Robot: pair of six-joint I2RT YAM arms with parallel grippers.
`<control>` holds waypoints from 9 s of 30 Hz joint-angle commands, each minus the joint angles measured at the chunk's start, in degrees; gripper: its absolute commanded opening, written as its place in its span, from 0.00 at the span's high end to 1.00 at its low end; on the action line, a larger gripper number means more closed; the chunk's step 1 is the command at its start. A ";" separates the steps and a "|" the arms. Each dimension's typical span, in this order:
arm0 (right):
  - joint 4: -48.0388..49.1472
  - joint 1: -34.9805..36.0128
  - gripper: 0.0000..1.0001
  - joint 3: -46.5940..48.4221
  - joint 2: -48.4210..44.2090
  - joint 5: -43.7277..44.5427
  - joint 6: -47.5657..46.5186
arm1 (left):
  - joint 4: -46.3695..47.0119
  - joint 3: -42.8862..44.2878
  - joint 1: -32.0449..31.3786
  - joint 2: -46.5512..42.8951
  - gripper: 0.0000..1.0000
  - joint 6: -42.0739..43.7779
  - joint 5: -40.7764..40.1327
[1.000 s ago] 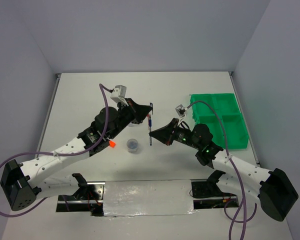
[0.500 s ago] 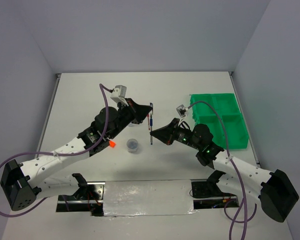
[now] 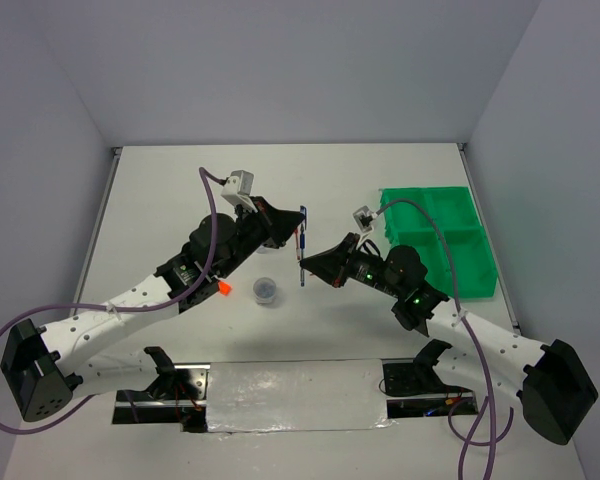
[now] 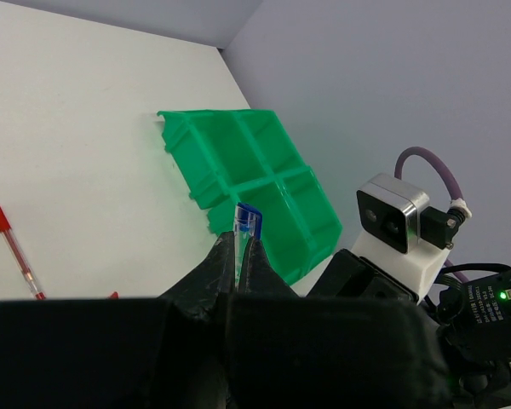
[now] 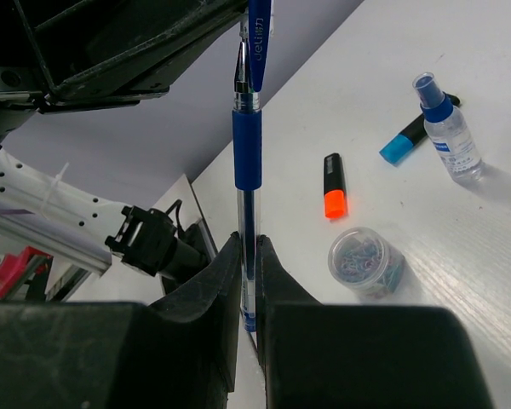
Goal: Sort the stationery into containers
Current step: Close the pen cap on the pen, then place the pen in the storage box, then pick up the pen cap from the center of the board, then pick up the pen from the center of the board.
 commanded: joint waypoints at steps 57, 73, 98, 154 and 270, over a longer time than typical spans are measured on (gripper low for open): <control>5.98 -15.11 1.00 24.81 5.28 -12.07 -2.72 | 2.95 -9.64 -2.90 0.94 1.00 6.06 7.53; 2.90 -12.48 1.00 21.48 8.52 -13.75 -4.91 | -9.79 2.29 -3.17 -2.57 0.55 5.09 -4.50; -49.83 -43.67 1.00 7.59 -6.59 34.24 -11.59 | -53.73 5.91 -2.90 -16.55 0.01 5.97 -24.73; -50.36 -17.49 0.12 17.97 -4.48 28.53 -15.28 | -37.83 19.94 2.11 24.57 0.02 2.72 -3.81; -51.59 -6.68 1.00 20.24 -13.96 50.42 -9.39 | -46.96 40.88 5.27 48.22 0.10 -1.41 -5.56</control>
